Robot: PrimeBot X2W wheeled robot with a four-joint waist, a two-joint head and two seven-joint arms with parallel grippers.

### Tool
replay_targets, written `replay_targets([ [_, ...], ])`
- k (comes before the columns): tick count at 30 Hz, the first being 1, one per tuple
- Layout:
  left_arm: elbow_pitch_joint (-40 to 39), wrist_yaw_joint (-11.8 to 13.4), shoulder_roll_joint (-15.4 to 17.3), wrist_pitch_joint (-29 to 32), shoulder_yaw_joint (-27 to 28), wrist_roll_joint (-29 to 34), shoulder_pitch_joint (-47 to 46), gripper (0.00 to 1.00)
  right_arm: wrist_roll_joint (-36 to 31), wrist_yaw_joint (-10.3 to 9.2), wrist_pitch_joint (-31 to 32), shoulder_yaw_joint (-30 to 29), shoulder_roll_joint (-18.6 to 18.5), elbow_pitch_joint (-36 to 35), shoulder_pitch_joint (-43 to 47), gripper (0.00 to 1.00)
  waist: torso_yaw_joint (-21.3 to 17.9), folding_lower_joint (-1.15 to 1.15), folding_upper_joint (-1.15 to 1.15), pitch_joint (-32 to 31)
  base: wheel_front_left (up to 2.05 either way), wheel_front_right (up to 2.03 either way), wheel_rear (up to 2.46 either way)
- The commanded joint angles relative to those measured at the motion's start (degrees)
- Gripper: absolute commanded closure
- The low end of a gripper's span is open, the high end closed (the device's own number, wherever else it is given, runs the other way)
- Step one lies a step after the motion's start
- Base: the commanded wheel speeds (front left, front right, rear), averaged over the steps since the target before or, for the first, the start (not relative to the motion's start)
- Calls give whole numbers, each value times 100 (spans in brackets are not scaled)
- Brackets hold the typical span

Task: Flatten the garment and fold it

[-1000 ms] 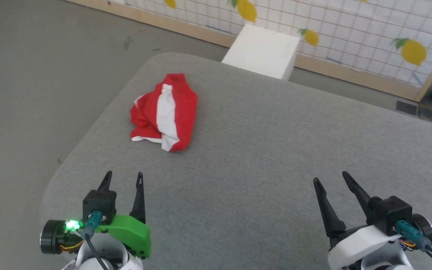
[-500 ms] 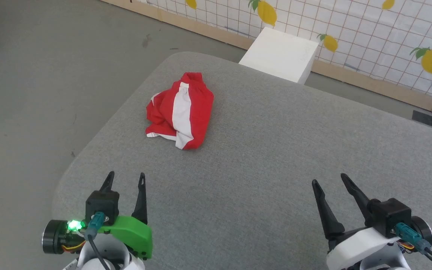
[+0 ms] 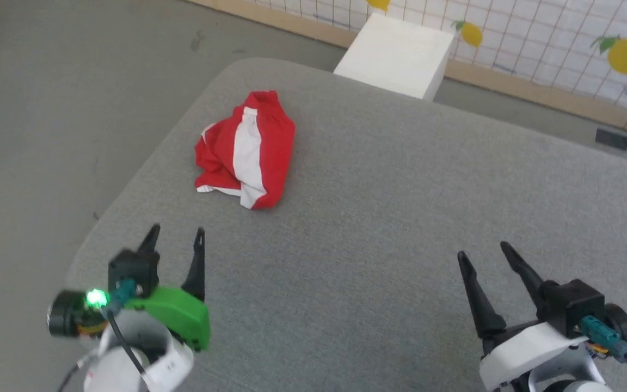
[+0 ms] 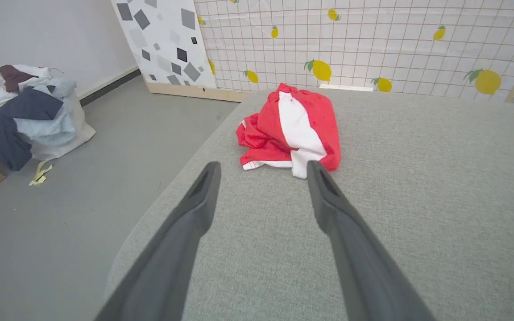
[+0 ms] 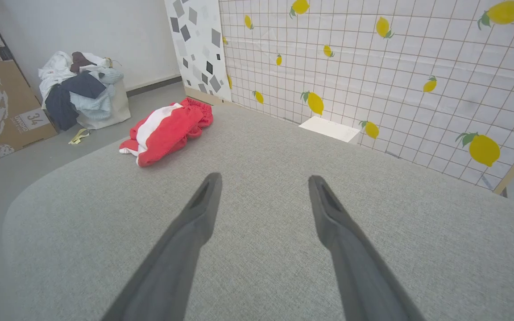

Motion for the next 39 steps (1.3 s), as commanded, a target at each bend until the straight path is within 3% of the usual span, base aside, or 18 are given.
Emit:
replay_targets([
  [1,21,-136,115,75,27,-103,-300,0,-59,-8,33,-35,-43,-90,-131,0,-221,0,0,387,0,0,0],
  [6,374,-577,411,601,123,-494,-1211,0,-198,-8,128,-167,-167,-316,-256,0,-497,0,0,968,0,0,0],
  [12,1239,-851,808,1564,110,-1192,-2475,0,-320,-8,166,-302,-291,-530,-363,0,-864,0,0,1553,0,0,0],
  [21,2422,-909,1433,2945,-254,-2190,-3913,0,-443,-8,102,-397,-318,-688,-528,0,-1314,0,0,2106,0,0,0],
  [27,3115,-910,1747,3634,-374,-2554,-4290,0,-501,-8,36,-381,-276,-677,-582,0,-1481,0,0,2300,0,0,0],
  [34,3459,-911,1907,3744,-555,-2617,-4324,0,-564,-8,-24,-417,-227,-643,-598,0,-1544,0,0,2448,0,0,0],
  [35,3490,-911,1897,3754,-577,-2658,-4310,40,-576,-8,-33,-421,-219,-634,-592,0,-1540,0,0,2455,0,0,0],
  [36,3496,-911,1892,3750,-598,-2685,-4303,100,-585,-8,-37,-425,-212,-627,-590,0,-1535,0,0,2459,0,0,0],
  [39,3500,-911,1910,3646,-660,-2725,-4295,100,-605,-8,-37,-430,-181,-576,-599,0,-1511,0,0,2406,0,0,0],
])
